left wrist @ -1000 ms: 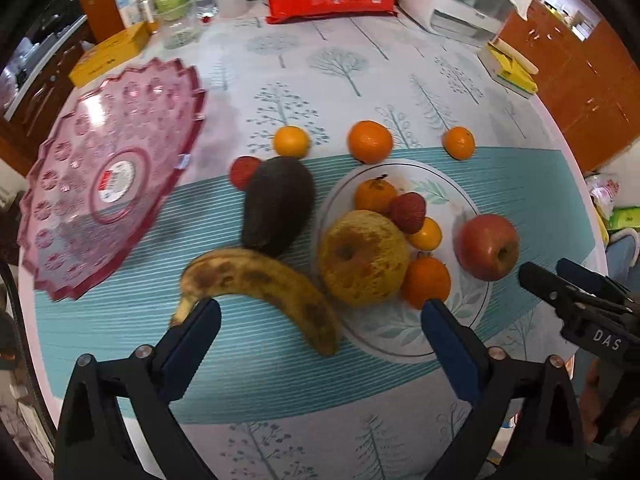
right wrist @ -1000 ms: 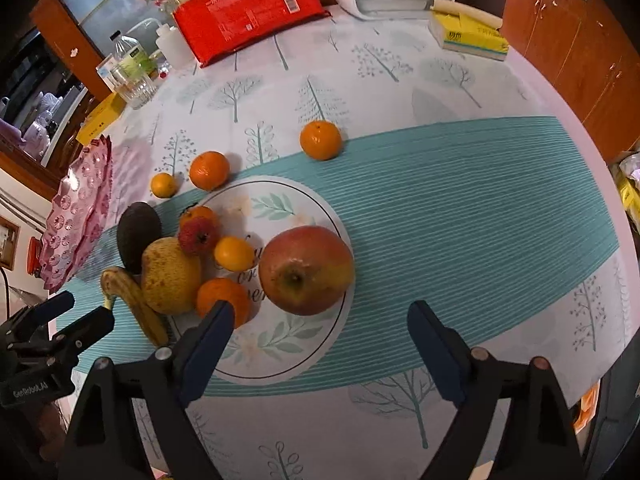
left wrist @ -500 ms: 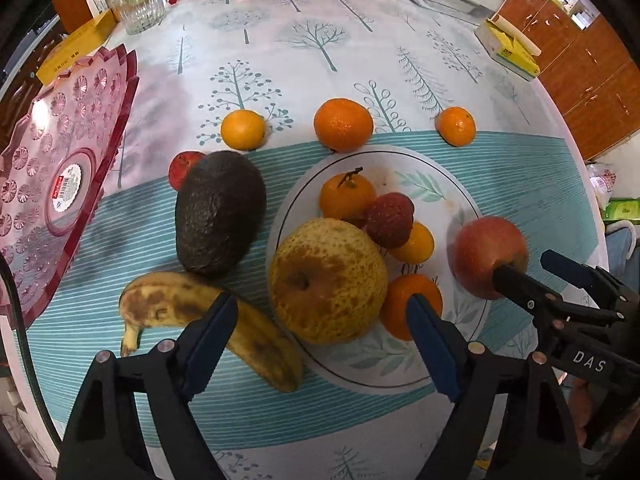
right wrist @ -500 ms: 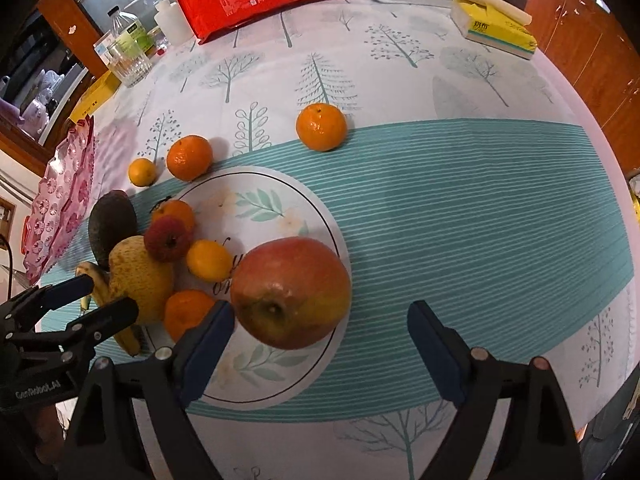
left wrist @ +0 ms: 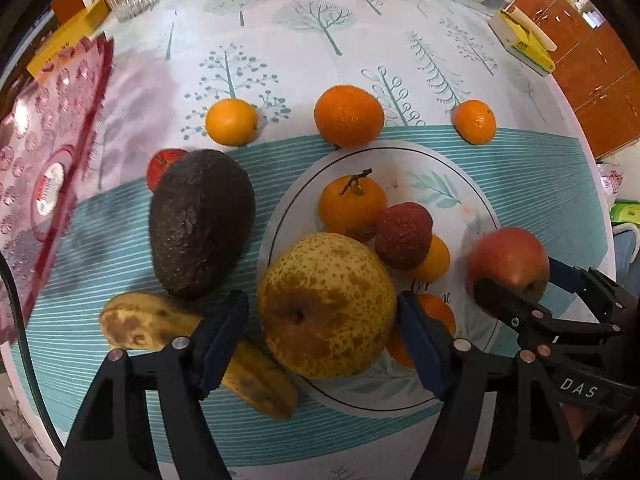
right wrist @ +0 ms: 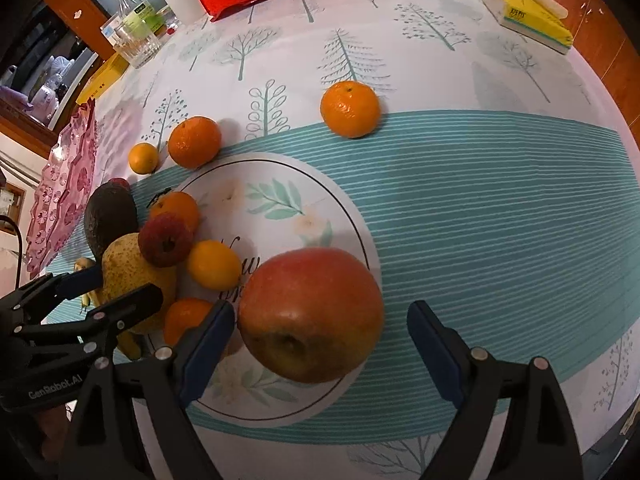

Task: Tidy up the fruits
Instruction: 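Reach the left tool to the spotted pear while the right tool reaches the red apple, then close the left tool on the pear while the right tool grips the apple, lift both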

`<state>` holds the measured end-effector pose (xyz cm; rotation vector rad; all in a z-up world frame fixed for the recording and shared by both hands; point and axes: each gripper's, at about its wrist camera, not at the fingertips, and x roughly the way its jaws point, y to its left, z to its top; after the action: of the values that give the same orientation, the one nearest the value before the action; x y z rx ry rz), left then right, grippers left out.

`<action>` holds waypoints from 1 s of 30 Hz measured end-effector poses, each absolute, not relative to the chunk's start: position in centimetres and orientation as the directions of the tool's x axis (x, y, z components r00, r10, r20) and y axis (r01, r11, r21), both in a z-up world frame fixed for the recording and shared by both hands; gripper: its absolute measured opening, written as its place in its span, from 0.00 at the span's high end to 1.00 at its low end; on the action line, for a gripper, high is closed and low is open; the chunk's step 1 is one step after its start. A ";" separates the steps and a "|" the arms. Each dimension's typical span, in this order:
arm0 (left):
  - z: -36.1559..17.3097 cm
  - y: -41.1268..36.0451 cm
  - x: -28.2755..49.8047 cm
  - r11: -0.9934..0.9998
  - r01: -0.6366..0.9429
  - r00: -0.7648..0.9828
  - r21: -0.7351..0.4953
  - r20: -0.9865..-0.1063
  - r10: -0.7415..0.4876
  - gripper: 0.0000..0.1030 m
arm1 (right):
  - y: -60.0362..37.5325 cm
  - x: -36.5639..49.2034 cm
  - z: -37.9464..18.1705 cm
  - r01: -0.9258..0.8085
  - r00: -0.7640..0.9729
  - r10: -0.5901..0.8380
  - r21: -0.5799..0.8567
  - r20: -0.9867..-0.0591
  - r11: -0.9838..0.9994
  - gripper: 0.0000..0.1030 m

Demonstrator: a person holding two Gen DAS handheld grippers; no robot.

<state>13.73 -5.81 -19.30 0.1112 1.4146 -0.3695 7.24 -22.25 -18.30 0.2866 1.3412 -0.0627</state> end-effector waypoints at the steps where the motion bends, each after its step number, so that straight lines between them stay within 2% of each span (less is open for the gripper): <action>1: -19.5 -5.9 13.9 0.938 0.316 0.106 -0.142 -0.977 -0.183 0.29 | -22.3 7.4 -18.5 0.210 0.228 0.120 0.169 -0.966 0.963 0.14; 4: -20.1 -6.2 14.2 0.937 0.316 0.090 -0.151 -0.978 -0.188 0.33 | -22.4 7.6 -19.0 0.216 0.215 0.130 0.177 -0.968 0.960 0.19; 12: -20.7 -6.3 14.9 0.943 0.288 0.079 -0.168 -0.977 -0.198 0.34 | -21.7 7.9 -19.4 0.193 0.215 0.148 0.191 -0.965 0.963 0.30; 20: -20.3 -5.2 14.1 0.956 0.248 0.081 -0.156 -0.980 -0.181 0.35 | -21.8 7.2 -19.1 0.201 0.212 0.139 0.183 -0.967 0.962 0.31; 30: -16.9 -3.8 12.4 0.959 0.239 0.153 -0.151 -0.970 -0.191 0.35 | -21.3 5.7 -17.0 0.183 0.248 0.139 0.187 -0.959 0.965 0.31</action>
<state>12.35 -3.82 -16.90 0.0411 1.3838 -0.3085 5.68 -21.33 -17.02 0.2837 1.3251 -0.0304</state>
